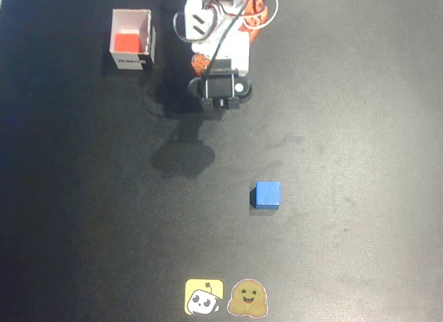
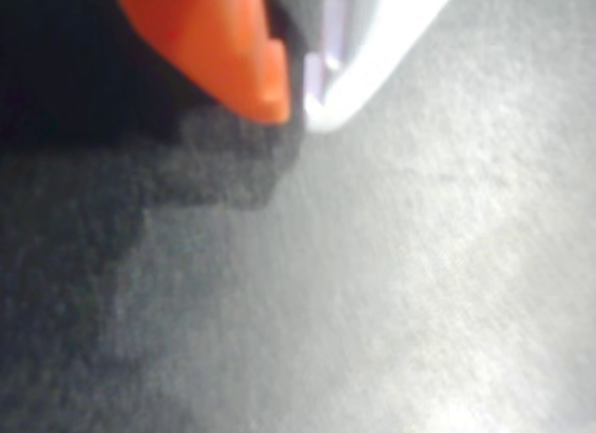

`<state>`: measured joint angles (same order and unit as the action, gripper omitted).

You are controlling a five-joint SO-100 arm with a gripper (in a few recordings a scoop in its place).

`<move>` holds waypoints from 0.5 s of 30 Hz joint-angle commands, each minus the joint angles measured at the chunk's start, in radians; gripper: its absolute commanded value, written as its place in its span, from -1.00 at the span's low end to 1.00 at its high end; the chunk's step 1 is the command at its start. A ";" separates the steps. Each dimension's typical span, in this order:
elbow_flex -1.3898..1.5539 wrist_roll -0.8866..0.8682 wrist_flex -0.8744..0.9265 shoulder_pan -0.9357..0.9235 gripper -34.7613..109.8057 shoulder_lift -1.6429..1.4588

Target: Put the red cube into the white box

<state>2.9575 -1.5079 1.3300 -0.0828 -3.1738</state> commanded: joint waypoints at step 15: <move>-0.003 0.020 0.005 0.002 -0.52 -0.021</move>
<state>2.9575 -1.4926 1.3300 -0.0782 -3.1922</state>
